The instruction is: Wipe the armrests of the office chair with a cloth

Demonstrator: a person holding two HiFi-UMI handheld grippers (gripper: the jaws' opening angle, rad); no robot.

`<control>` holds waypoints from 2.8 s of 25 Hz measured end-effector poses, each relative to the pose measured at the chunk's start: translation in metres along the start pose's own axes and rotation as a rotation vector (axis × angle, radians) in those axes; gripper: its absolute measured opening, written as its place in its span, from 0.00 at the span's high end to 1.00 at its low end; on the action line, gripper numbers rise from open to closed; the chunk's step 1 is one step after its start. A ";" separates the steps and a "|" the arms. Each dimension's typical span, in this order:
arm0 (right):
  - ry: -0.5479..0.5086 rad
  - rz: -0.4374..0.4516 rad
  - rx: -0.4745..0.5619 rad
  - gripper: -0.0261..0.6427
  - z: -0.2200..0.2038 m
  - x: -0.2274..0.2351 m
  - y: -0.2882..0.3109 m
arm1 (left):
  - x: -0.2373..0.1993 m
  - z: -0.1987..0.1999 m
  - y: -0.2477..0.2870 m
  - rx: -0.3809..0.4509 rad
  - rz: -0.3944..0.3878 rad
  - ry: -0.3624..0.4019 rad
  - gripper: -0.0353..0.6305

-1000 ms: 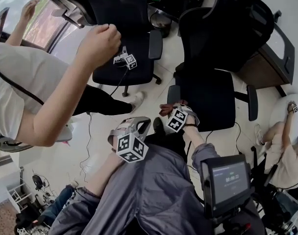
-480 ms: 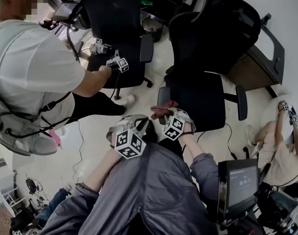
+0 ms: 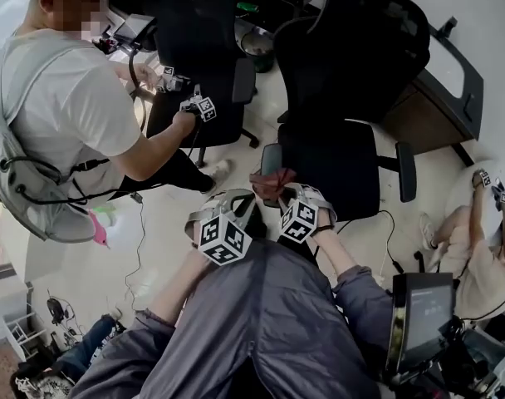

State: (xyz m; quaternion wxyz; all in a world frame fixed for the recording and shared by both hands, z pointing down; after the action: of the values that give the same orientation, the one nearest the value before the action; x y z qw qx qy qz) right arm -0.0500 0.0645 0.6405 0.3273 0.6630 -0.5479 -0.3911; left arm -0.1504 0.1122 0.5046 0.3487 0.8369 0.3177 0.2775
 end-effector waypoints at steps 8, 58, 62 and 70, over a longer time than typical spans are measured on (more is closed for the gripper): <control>0.017 -0.150 0.104 0.84 -0.004 0.015 -0.127 | 0.029 0.030 -0.013 0.047 0.037 -0.043 0.92; 0.030 -0.376 0.132 0.90 -0.063 0.073 -0.202 | 0.060 0.108 0.028 0.100 0.051 0.035 0.92; 0.024 -0.386 0.133 0.92 -0.061 0.074 -0.203 | 0.061 0.108 0.028 0.100 0.052 0.037 0.92; 0.025 -0.395 0.136 0.93 -0.058 0.076 -0.206 | 0.059 0.108 0.025 0.099 0.053 0.034 0.92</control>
State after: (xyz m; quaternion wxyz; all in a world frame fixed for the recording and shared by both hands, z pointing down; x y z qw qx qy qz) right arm 0.1050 0.0280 0.4783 0.2054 0.7828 -0.4286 -0.4016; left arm -0.0297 0.0963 0.4729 0.2938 0.8565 0.3146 0.2850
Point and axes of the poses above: the fingertips, and each gripper's own axes: y forward along the fingers, x to its right, z out of its top, the point moved 6 cm from there along -y, backward along the fingers, and after that the axes turned 3 degrees about y, right-handed, at the moved point
